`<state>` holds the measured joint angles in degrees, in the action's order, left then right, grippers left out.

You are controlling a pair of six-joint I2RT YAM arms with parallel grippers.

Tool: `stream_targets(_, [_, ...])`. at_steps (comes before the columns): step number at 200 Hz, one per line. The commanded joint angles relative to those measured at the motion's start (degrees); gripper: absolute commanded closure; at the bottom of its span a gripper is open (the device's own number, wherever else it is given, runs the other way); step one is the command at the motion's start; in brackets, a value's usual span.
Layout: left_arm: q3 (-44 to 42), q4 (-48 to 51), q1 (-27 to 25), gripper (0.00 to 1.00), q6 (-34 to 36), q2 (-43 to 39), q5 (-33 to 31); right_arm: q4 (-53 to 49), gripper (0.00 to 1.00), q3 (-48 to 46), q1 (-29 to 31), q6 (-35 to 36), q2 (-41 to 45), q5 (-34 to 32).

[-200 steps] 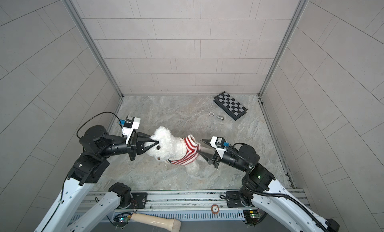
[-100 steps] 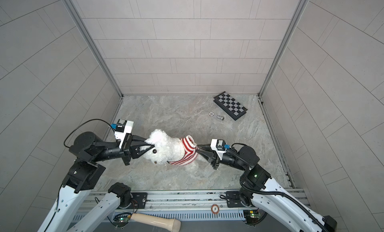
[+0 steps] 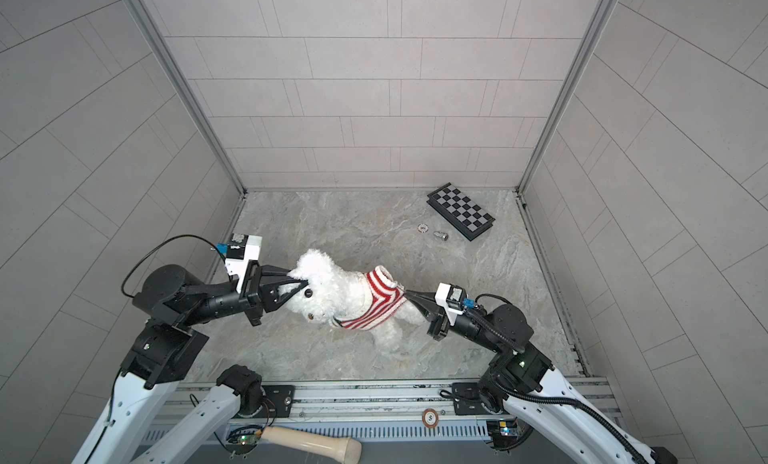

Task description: Dress the teddy bear

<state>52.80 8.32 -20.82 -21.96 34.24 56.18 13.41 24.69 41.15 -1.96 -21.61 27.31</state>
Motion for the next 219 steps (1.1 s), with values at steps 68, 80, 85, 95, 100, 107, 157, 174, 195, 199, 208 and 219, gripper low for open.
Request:
stream_targets(68, [-0.7,-3.5,0.1,1.00,0.1,-6.1,-18.3,-2.5,1.00,-2.8,-0.1,2.6,4.0,-2.8])
stream_targets(80, [-1.7,-5.3,0.1,1.00,-1.0,-6.7,-18.9,-2.4,1.00,-2.8,-0.1,2.6,3.4,-2.5])
stream_targets(85, [-2.0,-6.2,0.1,1.00,-1.3,-6.7,-18.5,-2.1,1.00,-2.7,-0.1,2.6,3.2,-2.4])
stream_targets(95, [-2.4,-7.0,0.1,1.00,-2.0,-6.3,-17.7,-1.7,1.00,-2.5,-0.1,2.6,2.6,-2.2])
stream_targets(100, [-2.6,-7.3,0.1,1.00,-2.2,-6.1,-17.5,-1.4,1.00,-2.4,-0.1,2.6,2.3,-1.9])
stream_targets(107, [-2.9,-7.7,0.0,1.00,-2.2,-6.1,-17.3,-1.3,1.00,-2.1,0.0,2.8,1.7,-1.6])
stream_targets(157, [-5.4,-10.2,0.0,1.00,-2.7,-8.4,-20.4,-1.0,1.00,-3.6,0.0,2.9,3.4,-5.4])
stream_targets(174, [-6.3,-11.7,0.1,1.00,-2.6,-8.5,-20.2,-0.5,1.00,-3.6,0.0,2.5,4.3,-7.4])
stream_targets(195, [-7.6,-14.6,0.0,1.00,-3.8,-7.3,-17.9,-1.2,1.00,-0.7,0.0,3.8,-0.5,-4.9])
stream_targets(199, [-7.9,-15.2,0.0,1.00,-3.9,-7.2,-17.5,-1.1,1.00,-0.1,0.0,3.9,-1.6,-4.5])
stream_targets(208, [-8.2,-15.4,0.0,1.00,-3.7,-6.7,-16.3,-0.6,1.00,0.9,0.0,3.8,-3.8,-3.6])
stream_targets(219, [-7.3,-12.8,0.0,1.00,-1.8,-5.8,-14.9,0.6,0.94,1.7,0.0,3.5,-5.7,-3.3])
